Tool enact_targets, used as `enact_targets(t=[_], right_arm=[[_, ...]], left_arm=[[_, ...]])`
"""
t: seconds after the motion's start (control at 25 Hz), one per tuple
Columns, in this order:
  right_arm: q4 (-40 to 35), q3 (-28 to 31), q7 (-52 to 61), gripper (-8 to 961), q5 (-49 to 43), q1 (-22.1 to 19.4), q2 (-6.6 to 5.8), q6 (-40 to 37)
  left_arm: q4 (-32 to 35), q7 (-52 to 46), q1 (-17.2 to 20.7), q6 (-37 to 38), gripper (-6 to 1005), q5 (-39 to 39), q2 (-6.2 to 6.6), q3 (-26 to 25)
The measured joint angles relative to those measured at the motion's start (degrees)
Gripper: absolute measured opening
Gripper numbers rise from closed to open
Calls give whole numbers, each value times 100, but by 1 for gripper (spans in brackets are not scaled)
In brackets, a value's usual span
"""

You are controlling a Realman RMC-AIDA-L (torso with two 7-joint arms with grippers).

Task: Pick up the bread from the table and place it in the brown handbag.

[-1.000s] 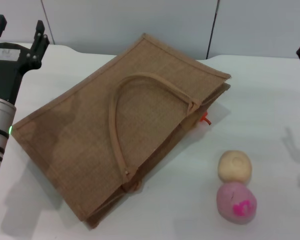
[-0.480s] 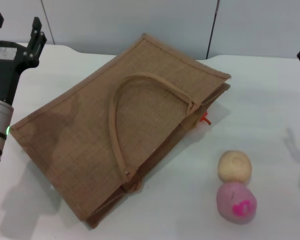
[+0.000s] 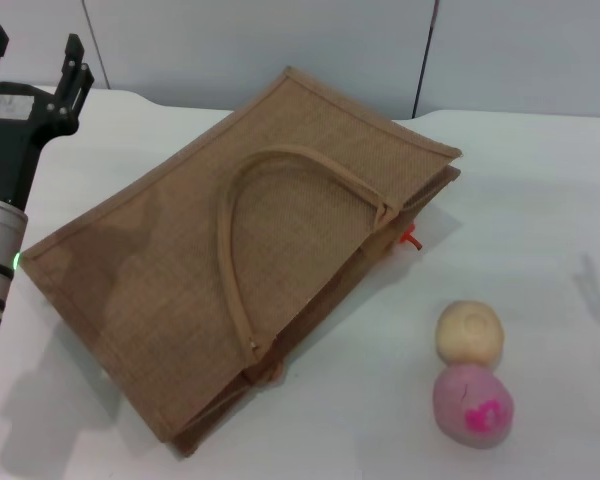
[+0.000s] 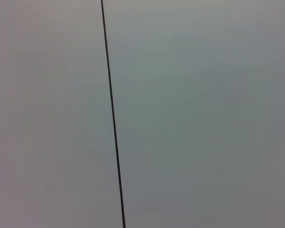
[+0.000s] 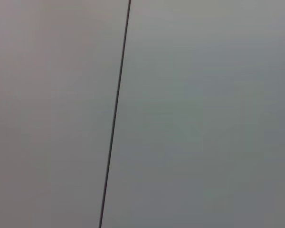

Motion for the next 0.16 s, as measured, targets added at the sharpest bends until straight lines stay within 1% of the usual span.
enact_targets(t=[0.16], right_arm=[[3,-11,0,877,41,2,0,0]], left_arm=[[52,-220,0,25,789,-21,10,-24]])
